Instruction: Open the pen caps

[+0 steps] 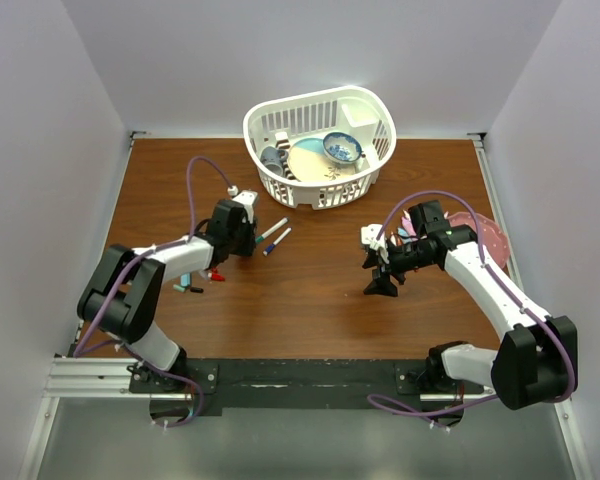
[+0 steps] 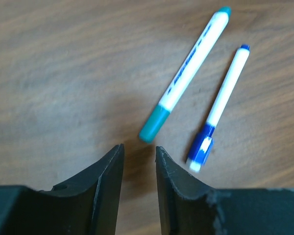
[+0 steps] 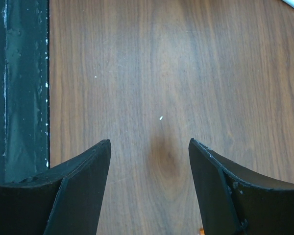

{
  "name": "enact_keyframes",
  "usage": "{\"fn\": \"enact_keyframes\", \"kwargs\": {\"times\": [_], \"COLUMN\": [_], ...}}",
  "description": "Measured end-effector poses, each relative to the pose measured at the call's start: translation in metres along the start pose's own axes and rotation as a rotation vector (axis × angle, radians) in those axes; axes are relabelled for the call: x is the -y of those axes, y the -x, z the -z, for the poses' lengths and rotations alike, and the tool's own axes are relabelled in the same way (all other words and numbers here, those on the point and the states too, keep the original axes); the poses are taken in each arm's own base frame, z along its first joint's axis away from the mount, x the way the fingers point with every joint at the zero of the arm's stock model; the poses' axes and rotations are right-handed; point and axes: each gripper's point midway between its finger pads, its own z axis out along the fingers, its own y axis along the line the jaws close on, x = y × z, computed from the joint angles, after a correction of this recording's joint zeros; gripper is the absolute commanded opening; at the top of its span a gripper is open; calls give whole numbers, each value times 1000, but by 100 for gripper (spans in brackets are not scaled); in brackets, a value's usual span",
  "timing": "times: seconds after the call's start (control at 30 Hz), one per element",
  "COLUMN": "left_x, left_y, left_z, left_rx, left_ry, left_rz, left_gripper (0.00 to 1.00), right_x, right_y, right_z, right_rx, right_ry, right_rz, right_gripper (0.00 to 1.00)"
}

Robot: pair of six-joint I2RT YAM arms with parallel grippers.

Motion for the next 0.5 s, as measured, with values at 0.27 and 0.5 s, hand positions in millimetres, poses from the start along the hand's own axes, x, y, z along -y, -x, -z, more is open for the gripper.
{"fn": "enact_keyframes", "kwargs": {"times": [0.27,0.5], "left_x": [8,21], "left_y": [6,20], "left_z": [-19,-34], "left_rx": [-12,10], "left_ry": [-50,-114], "left_rz": [-66,-90], "left_gripper": [36,13], "right_x": [0,-1], "right_y": [0,0], "right_z": [1,1], "right_rx": [3,5], "right_ry": [-2,3], "right_rz": [-3,-7], "right_gripper": [69,69]}}
